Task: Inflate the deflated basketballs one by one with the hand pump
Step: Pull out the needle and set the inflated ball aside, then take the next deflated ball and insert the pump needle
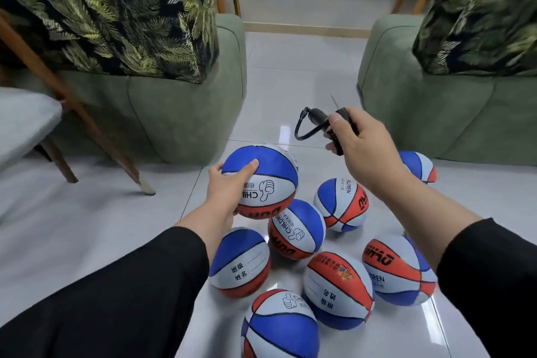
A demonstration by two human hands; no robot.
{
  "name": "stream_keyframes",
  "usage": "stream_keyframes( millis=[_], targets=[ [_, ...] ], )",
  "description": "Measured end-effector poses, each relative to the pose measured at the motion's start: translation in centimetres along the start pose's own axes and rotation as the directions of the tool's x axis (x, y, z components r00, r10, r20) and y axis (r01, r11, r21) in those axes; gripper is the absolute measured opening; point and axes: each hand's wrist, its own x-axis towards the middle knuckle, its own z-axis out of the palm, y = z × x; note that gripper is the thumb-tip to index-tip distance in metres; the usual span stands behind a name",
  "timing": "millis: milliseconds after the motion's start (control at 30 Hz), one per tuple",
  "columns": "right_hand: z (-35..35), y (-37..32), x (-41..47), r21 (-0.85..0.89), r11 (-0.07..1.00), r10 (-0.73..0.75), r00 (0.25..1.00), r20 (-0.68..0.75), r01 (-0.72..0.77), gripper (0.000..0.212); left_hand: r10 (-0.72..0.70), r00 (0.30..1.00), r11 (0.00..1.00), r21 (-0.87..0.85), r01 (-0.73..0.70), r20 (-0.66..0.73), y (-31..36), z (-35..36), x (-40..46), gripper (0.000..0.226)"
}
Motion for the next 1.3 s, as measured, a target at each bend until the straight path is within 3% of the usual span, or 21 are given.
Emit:
stream_keyframes(
  millis=[233, 400, 700, 900, 1167, 1233, 1300],
  targets=[
    [-1.4, 6.2, 4.9, -0.054, 0.997, 0.046, 0.999, -0.008, -0.046, 0.023, 0.012, 0.996, 0.999, 0.042, -0.015, 0.084, 1.3, 7.6, 5.3, 0.085],
    [-2.2, 11.8, 9.0, -0.103, 0.995, 0.018, 1.000, -0.018, -0.020, 0.023, 0.017, 0.993, 0.995, 0.099, -0.028, 0.119, 1.4, 13.4, 9.5, 0.074],
    [-1.9, 21.9, 16.1, 0.079, 0.996, 0.058, 0.987, -0.151, -0.046, 0.017, 0.025, 0.983, 0.987, 0.152, -0.053, 0.184, 0.3, 23.3, 17.8, 0.085],
    [0.3, 29.1, 17.7, 0.116, 0.974, 0.211, 0.963, -0.165, -0.194, 0.021, -0.066, 0.969, 0.962, 0.274, -0.001, 0.238, -3.7, 27.2, 21.5, 0.085],
    [2.3, 32.3, 19.5, -0.039, 0.969, 0.241, 0.967, -0.080, -0.245, 0.019, -0.082, 0.934, 0.844, 0.523, -0.121, 0.349, -6.4, 27.7, 25.7, 0.086],
    [2.6, 32.9, 19.9, -0.091, 0.971, 0.220, 0.975, -0.039, -0.223, 0.017, -0.056, 0.919, 0.757, 0.617, -0.215, 0.389, -7.2, 27.7, 26.6, 0.093],
    [3.0, 33.7, 20.0, -0.153, 0.966, 0.213, 0.977, 0.020, -0.208, 0.020, -0.032, 0.899, 0.614, 0.718, -0.328, 0.438, -7.8, 27.9, 27.0, 0.084]
  ],
)
